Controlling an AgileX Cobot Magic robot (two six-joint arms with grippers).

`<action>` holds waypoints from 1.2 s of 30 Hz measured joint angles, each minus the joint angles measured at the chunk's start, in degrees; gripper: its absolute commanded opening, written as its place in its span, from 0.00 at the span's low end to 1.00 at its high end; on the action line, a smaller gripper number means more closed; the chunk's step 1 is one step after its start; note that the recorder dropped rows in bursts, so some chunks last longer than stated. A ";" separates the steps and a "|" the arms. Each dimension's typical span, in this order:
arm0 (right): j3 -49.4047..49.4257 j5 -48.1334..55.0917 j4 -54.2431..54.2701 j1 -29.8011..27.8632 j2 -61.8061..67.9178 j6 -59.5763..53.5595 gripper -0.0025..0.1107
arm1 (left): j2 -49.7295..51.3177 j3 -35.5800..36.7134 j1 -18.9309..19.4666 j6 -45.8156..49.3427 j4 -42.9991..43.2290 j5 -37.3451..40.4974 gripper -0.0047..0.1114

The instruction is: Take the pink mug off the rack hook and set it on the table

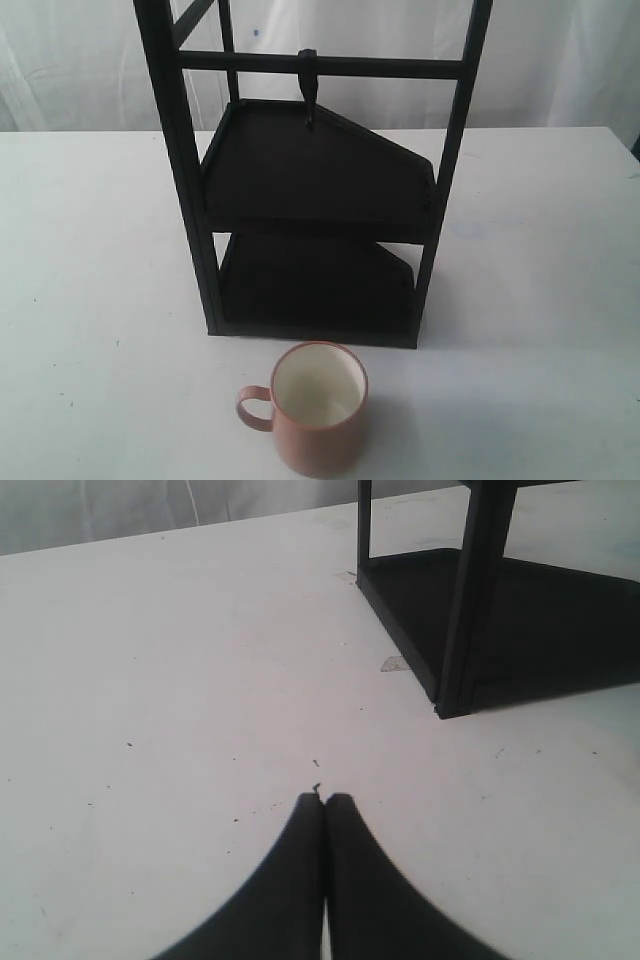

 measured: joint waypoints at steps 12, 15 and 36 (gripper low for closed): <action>7.53 -0.54 0.22 -9.23 -5.27 -0.54 0.02 | 0.00 0.00 0.00 0.00 0.00 0.00 0.04; 8.99 -0.62 0.22 -9.44 -5.95 -0.54 0.02 | 0.00 0.00 0.00 0.00 0.00 0.00 0.04; 9.11 -0.28 1.13 -9.44 -6.64 0.47 0.02 | 0.00 0.00 0.00 0.00 0.00 0.00 0.04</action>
